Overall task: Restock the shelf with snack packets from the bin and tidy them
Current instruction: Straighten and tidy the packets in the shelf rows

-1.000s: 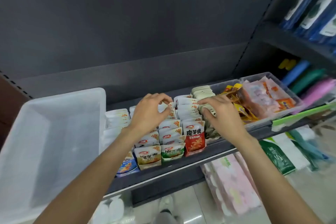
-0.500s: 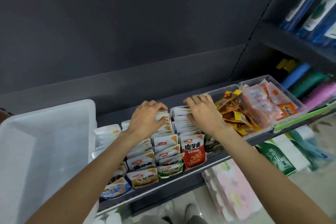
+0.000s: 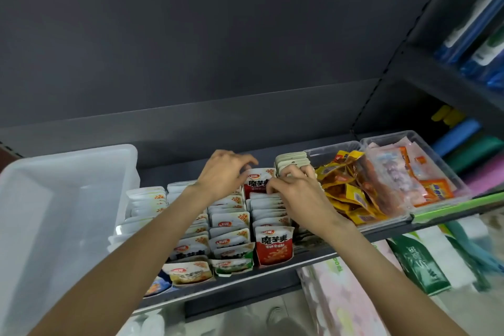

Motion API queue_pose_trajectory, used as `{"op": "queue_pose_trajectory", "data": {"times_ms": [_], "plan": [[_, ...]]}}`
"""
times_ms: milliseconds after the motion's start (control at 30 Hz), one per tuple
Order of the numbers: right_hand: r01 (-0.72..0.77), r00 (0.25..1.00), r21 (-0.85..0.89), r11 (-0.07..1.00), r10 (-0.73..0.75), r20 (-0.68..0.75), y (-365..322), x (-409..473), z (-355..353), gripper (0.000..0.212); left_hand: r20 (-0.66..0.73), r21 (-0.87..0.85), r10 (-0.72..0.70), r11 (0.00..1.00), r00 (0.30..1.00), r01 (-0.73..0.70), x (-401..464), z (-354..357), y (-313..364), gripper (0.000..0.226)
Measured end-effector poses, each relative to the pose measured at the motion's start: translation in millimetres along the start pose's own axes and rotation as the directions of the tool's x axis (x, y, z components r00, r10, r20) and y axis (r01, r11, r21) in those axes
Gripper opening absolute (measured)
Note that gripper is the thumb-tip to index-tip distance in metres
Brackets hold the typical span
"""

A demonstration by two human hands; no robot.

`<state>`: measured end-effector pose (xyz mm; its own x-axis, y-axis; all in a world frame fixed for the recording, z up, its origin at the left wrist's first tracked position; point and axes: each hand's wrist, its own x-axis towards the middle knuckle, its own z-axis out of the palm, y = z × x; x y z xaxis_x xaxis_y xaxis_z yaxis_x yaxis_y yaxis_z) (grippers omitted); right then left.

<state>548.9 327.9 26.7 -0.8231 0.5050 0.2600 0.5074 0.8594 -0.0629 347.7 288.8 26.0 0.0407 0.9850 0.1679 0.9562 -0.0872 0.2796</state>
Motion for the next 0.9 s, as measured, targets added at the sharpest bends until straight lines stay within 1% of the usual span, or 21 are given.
{"op": "queue_pose_trajectory", "data": {"times_ms": [67, 100, 133, 167, 200, 300, 333, 367, 433, 500, 567, 633, 700, 767, 833, 900], "plan": [[0.011, 1.0, 0.004, 1.0, -0.011, 0.002, 1.0, 4.2, -0.4, 0.042, -0.06, 0.048, 0.046, 0.998, 0.997, -0.043, -3.8, -1.3, 4.7, 0.016], [0.015, 1.0, 0.008, 1.0, -0.015, -0.003, 1.3, 6.7, -0.2, 0.041, -0.092, 0.09, 0.08, 0.993, 0.993, -0.072, -7.2, -2.4, 6.9, 0.01], [0.017, 1.0, 0.013, 1.0, -0.016, -0.008, 2.1, 9.4, 0.7, 0.041, -0.106, 0.132, 0.1, 0.988, 0.989, -0.086, -10.6, -3.5, 9.3, 0.009], [0.017, 1.0, 0.016, 1.0, -0.017, -0.011, 2.9, 11.0, 1.4, 0.041, -0.086, 0.179, 0.098, 0.981, 0.991, -0.082, -14.4, -3.1, 11.5, 0.018], [0.017, 1.0, 0.016, 1.0, -0.016, -0.013, 3.8, 12.6, 2.2, 0.04, -0.021, 0.211, 0.074, 0.975, 0.997, -0.068, -17.7, -3.6, 13.8, 0.024], [0.013, 1.0, 0.013, 1.0, -0.012, -0.015, 5.2, 15.8, 3.5, 0.037, 0.169, 0.256, -0.036, 0.967, 0.985, -0.009, -22.6, -4.2, 16.9, 0.024], [0.013, 1.0, 0.014, 1.0, -0.013, -0.014, 5.7, 16.3, 4.4, 0.036, 0.211, 0.264, -0.057, 0.965, 0.976, -0.001, -23.1, -3.3, 17.9, 0.025], [0.013, 1.0, 0.017, 1.0, -0.013, -0.015, 6.2, 16.5, 5.0, 0.035, 0.235, 0.272, -0.068, 0.962, 0.97, 0.001, -23.2, -1.9, 19.4, 0.026], [0.022, 1.0, 0.02, 1.0, -0.022, -0.014, 7.7, 16.0, 5.9, 0.033, 0.233, 0.266, -0.073, 0.964, 0.97, 0.009, -22.7, 1.6, 22.0, 0.025], [0.041, 0.999, 0.003, 0.999, -0.041, 0.001, 8.8, 15.4, 5.5, 0.026, 0.21, 0.259, -0.064, 0.966, 0.976, 0.007, -21.5, 2.9, 24.6, 0.021], [0.064, 0.998, -0.054, 0.996, -0.063, 0.019, 9.5, 16.7, 3.9, 0.024, 0.168, 0.255, -0.039, 0.967, 0.985, -0.005, -20.0, 5.1, 23.5, 0.016], [0.094, 0.993, -0.111, 0.989, -0.085, 0.079, 9.1, 18.1, 2.9, 0.023, 0.11, 0.239, -0.009, 0.971, 0.994, -0.017, -21.6, 6.9, 22.5, 0.012], [0.12, 0.983, -0.124, 0.985, -0.1, 0.156, 8.4, 20.4, 3.4, 0.022, 0.059, 0.221, -0.009, 0.975, 0.998, -0.004, -26.1, 10.7, 19.2, 0.011], [0.148, 0.973, -0.137, 0.98, -0.12, 0.195, 7.1, 24.4, 1.5, 0.022, -0.026, 0.181, -0.017, 0.983, 1.0, 0.022, -30.6, 12.2, 17.1, 0.012], [0.141, 0.979, -0.174, 0.974, -0.112, 0.169, 7.4, 30.8, -1.0, 0.022, -0.137, 0.135, -0.032, 0.99, 0.99, 0.051, -31.7, 10.1, 15.2, 0.011], [0.097, 0.989, -0.188, 0.977, -0.074, 0.128, 9.0, 40.2, -5.2, 0.026, -0.206, 0.067, -0.092, 0.992, 0.974, 0.108, -29.3, 3.2, 12.6, 0.008]]}}
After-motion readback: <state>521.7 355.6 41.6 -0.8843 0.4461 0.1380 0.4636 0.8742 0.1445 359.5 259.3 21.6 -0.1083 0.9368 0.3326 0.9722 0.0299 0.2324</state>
